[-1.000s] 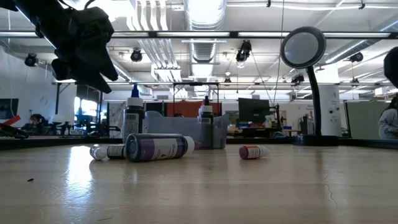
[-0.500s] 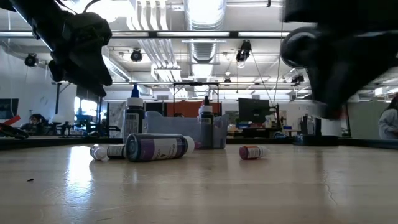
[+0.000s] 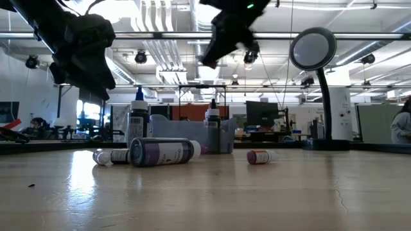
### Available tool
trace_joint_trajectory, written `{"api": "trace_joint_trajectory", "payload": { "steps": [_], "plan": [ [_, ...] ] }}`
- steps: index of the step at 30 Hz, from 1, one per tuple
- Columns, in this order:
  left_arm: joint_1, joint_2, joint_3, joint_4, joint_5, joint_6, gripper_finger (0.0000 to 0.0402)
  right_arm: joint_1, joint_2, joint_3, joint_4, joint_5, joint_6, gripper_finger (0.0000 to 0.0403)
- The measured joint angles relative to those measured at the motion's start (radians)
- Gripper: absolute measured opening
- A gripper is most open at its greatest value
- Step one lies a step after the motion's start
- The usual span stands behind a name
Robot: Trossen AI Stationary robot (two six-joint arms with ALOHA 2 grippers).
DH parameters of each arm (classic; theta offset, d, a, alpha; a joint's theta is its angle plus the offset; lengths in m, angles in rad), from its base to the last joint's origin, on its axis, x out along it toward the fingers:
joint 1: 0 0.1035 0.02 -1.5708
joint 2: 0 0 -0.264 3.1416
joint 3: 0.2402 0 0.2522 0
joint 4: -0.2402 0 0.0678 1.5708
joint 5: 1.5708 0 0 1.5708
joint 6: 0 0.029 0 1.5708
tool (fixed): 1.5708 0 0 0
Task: Pick & Place food coloring
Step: Put the small red food coloring bottle into the gray bin, then put the small orange food coloring bottle into the gray bin
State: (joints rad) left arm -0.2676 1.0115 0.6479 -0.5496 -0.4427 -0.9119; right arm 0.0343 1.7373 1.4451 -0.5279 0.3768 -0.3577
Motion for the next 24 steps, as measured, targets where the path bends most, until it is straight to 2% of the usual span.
{"api": "trace_joint_trajectory", "payload": {
  "steps": [4, 8, 11, 15, 19, 24],
  "plan": [
    [-0.001, 0.000, 0.000, -0.004, 0.000, -0.032, 0.0213, -0.130, 0.119, 0.171, -0.052, -0.072, 0.121, 0.0084],
    [-0.002, 0.000, 0.000, -0.004, 0.000, -0.039, 0.0213, -0.192, 0.248, 0.368, -0.175, -0.138, 0.182, 0.0099],
    [-0.002, 0.000, 0.000, -0.005, 0.000, -0.051, 0.0213, -0.206, 0.331, 0.510, -0.306, -0.198, 0.217, 0.0128],
    [-0.002, 0.000, -0.003, -0.004, 0.000, -0.074, 0.0213, -0.204, 0.401, 0.644, -0.472, -0.199, 0.219, 0.0179],
    [-0.002, 0.000, -0.016, -0.008, 0.000, -0.086, 0.0213, -0.189, 0.392, 0.671, -0.580, -0.232, 0.197, 0.0220],
    [-0.002, 0.000, -0.021, -0.006, -0.001, -0.079, 0.0213, -0.125, 0.295, 0.533, -0.651, -0.285, 0.167, 0.0245]
  ]
}}
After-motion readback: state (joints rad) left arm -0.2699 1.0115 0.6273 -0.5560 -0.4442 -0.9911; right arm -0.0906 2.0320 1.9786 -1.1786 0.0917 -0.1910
